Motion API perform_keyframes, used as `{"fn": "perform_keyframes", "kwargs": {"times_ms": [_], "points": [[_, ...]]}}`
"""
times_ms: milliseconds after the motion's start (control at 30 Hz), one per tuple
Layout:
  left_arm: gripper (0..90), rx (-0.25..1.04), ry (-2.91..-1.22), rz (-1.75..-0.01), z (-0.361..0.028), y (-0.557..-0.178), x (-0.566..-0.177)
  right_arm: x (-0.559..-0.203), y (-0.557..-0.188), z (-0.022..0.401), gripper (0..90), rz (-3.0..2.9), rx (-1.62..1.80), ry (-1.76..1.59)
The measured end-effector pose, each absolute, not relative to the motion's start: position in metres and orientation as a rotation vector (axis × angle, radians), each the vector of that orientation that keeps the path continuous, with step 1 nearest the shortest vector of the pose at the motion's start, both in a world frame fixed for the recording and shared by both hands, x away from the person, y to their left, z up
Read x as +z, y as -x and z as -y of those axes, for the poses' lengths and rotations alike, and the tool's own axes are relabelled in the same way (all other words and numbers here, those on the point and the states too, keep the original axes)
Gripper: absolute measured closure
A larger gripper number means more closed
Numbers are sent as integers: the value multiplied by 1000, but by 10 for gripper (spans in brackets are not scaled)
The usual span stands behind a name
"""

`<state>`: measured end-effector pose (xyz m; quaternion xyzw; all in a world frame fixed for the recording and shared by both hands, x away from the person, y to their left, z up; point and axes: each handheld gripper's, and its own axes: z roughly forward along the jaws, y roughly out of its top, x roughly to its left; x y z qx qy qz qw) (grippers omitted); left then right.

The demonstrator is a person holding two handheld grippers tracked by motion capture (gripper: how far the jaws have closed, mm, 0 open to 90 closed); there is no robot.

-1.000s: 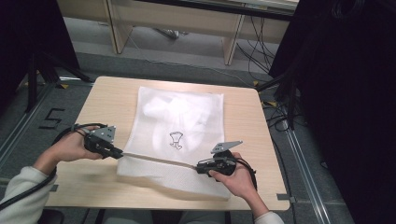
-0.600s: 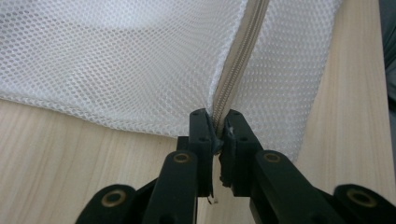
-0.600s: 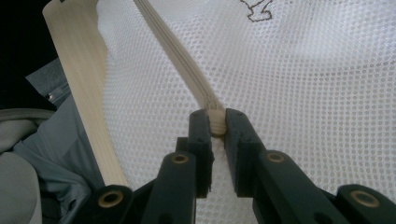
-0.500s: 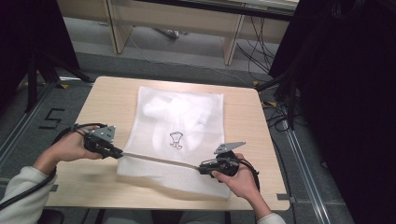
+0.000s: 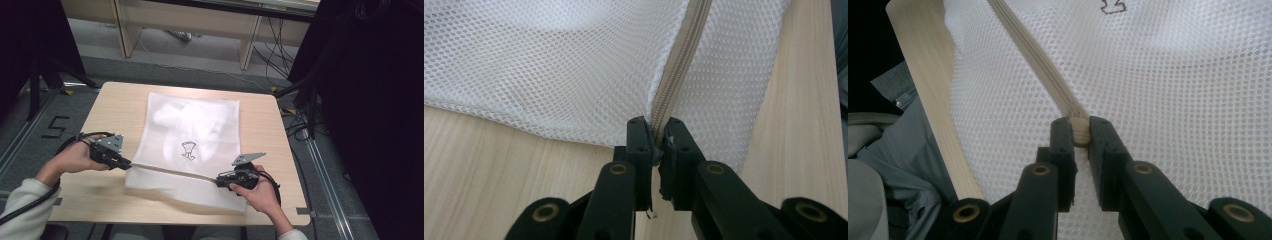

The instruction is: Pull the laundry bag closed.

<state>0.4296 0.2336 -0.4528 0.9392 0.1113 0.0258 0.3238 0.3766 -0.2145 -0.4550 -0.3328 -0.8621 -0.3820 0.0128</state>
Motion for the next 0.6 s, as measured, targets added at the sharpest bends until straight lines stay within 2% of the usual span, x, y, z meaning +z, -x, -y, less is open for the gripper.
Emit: {"fn": "perform_keyframes", "kwargs": {"times_ms": [600], "points": [[826, 76, -2468, -279, -233, -430, -453, -456, -375, 224, 822, 2666, -1192, 1078]]}}
